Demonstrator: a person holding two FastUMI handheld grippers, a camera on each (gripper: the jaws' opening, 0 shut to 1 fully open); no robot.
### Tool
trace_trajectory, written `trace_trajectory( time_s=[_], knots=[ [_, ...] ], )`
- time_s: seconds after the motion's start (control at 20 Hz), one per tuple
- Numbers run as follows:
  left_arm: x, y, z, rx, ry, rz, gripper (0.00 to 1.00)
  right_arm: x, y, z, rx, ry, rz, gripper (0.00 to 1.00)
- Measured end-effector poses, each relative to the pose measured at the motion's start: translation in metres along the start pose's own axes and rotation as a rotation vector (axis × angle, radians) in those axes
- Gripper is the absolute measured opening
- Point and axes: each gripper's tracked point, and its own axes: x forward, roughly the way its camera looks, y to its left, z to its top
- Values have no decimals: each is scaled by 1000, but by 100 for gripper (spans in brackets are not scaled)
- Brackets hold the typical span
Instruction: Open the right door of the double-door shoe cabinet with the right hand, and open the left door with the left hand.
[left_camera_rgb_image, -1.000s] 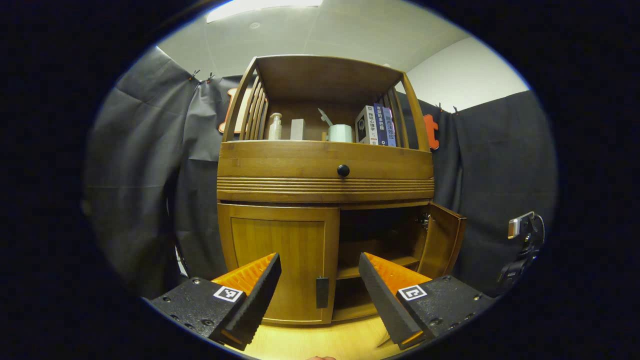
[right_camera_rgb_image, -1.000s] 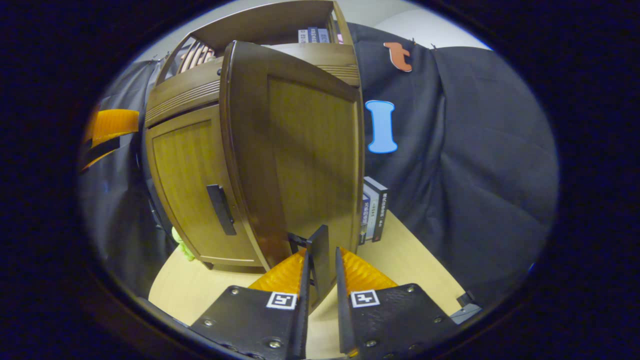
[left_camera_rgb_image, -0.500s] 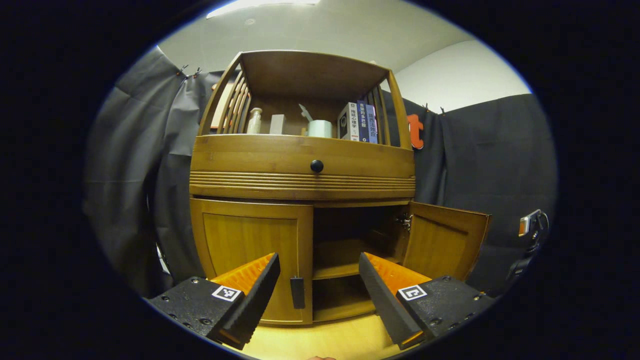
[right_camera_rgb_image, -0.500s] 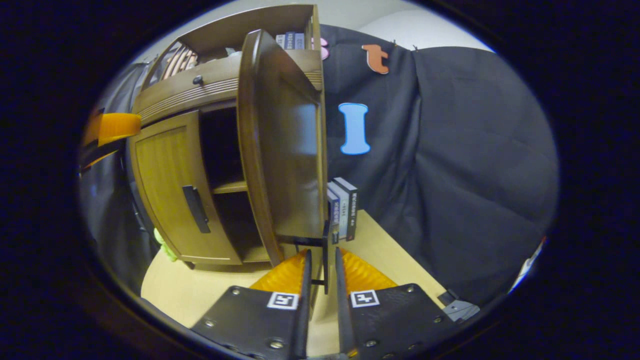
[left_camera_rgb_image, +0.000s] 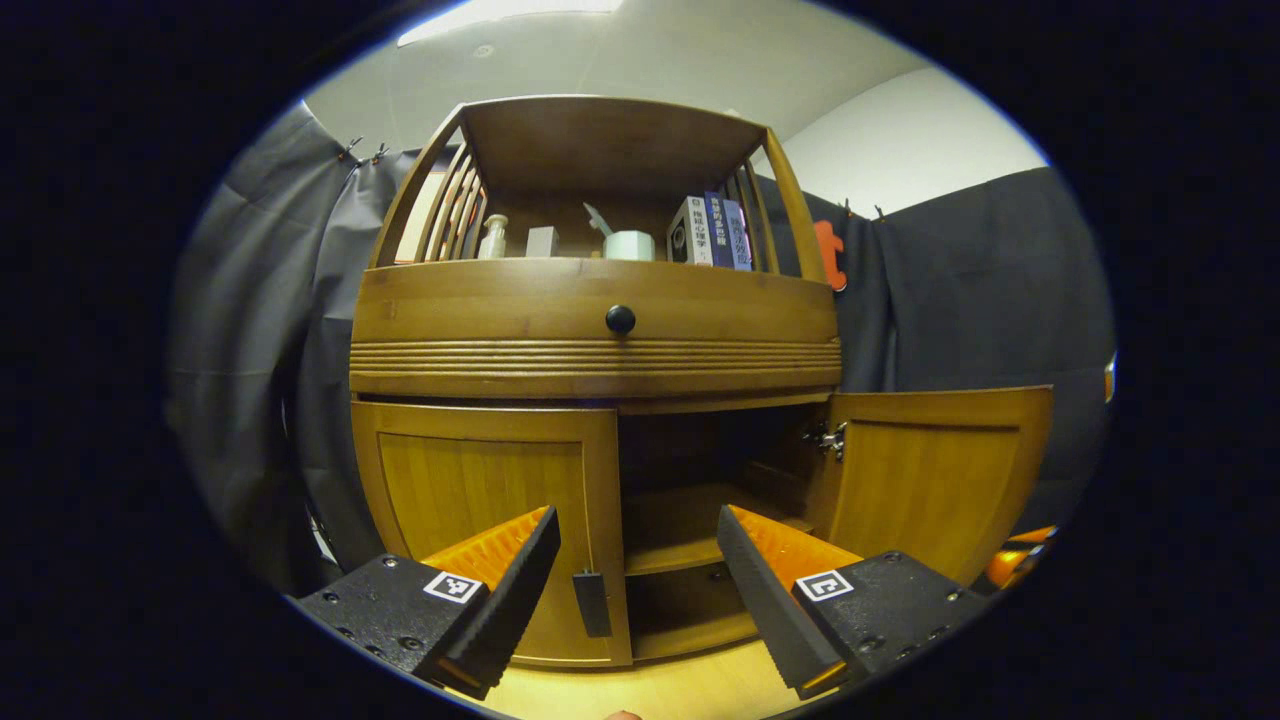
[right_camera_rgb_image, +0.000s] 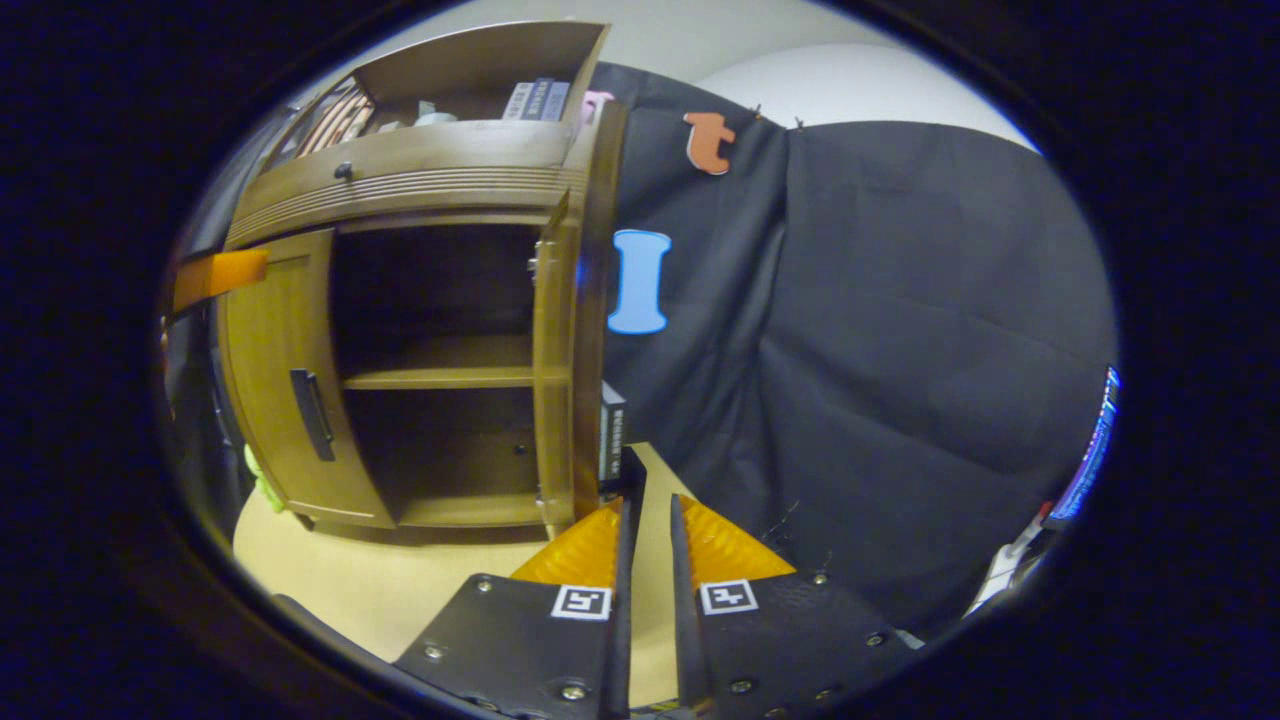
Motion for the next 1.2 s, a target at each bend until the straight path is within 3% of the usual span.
trace_trajectory(
  time_s=[0.35,0.45,0.75,0.95,1.05,1.2],
  knots=[
    [50,22,-75,-27,162,76,92,-13,-35,15,36,-45,-52,18],
    [64,32,-96,-32,205,100,82,-16,-43,19,34,-57,-66,18],
    [96,47,-143,-61,308,118,83,-20,-66,17,44,-53,-111,18],
    [107,51,-164,-65,342,106,77,-26,-78,15,76,-49,-142,18],
    [106,57,-167,-50,343,122,65,-29,-83,12,81,-45,-156,18],
    [104,59,-168,-19,344,112,36,-32,-87,11,80,-42,-165,18]
  ],
)
